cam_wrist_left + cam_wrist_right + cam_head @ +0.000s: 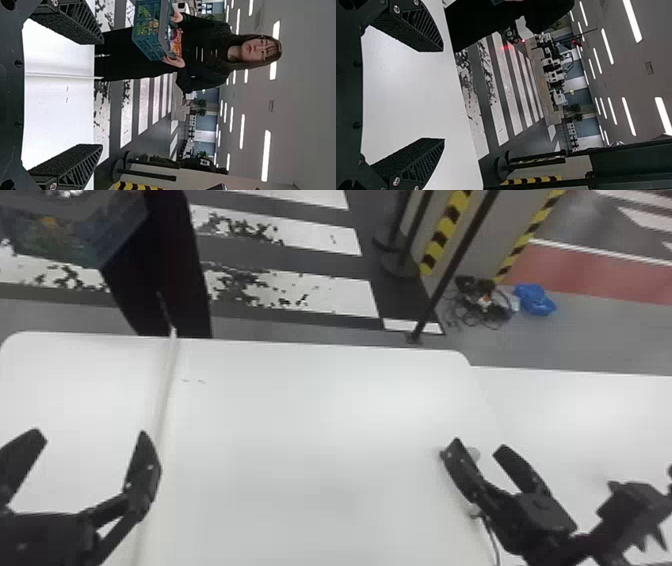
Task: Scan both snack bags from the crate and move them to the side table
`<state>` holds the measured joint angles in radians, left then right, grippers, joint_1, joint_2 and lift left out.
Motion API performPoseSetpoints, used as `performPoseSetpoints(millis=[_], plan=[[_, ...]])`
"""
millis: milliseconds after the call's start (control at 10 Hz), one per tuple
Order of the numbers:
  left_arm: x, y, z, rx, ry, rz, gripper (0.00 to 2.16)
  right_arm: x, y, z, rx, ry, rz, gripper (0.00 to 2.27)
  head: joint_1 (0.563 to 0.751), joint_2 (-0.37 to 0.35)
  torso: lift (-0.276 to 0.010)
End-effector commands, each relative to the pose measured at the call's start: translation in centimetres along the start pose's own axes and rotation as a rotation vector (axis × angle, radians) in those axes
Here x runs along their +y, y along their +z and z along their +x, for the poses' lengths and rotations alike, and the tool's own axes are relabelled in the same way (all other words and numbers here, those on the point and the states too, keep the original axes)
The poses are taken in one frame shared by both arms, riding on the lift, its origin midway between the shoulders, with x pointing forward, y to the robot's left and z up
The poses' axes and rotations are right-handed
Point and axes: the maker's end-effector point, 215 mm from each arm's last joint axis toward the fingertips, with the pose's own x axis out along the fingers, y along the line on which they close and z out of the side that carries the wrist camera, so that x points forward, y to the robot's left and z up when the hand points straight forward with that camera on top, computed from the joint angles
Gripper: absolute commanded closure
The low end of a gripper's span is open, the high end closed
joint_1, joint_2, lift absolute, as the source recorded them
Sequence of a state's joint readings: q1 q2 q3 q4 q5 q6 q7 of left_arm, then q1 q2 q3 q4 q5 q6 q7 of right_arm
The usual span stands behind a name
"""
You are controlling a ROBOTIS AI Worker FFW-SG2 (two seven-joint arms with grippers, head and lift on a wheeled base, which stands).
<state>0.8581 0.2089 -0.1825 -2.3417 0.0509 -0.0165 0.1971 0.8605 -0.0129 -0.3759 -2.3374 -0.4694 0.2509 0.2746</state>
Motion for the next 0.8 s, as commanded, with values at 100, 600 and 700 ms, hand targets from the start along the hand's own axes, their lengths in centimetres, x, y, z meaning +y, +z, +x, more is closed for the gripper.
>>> performPoseSetpoints(millis=[100,600,700], plan=[[0.0,0.3,0.1,-0.013,-0.001,-0.001,0.06,-0.1,0.0,0.0,-0.001,-0.002,0.001,0.12,0.695,-0.262,-0.029],[0.0,1.3,0.1,-0.048,0.0,-0.002,0.08,0.2,0.3,0.0,-0.009,0.013,-0.001,0.12,0.695,-0.253,-0.029],[-0.1,1.1,0.2,-0.044,-0.006,-0.002,0.08,0.2,0.5,0.0,-0.018,0.012,-0.003,0.12,0.695,-0.254,-0.029]])
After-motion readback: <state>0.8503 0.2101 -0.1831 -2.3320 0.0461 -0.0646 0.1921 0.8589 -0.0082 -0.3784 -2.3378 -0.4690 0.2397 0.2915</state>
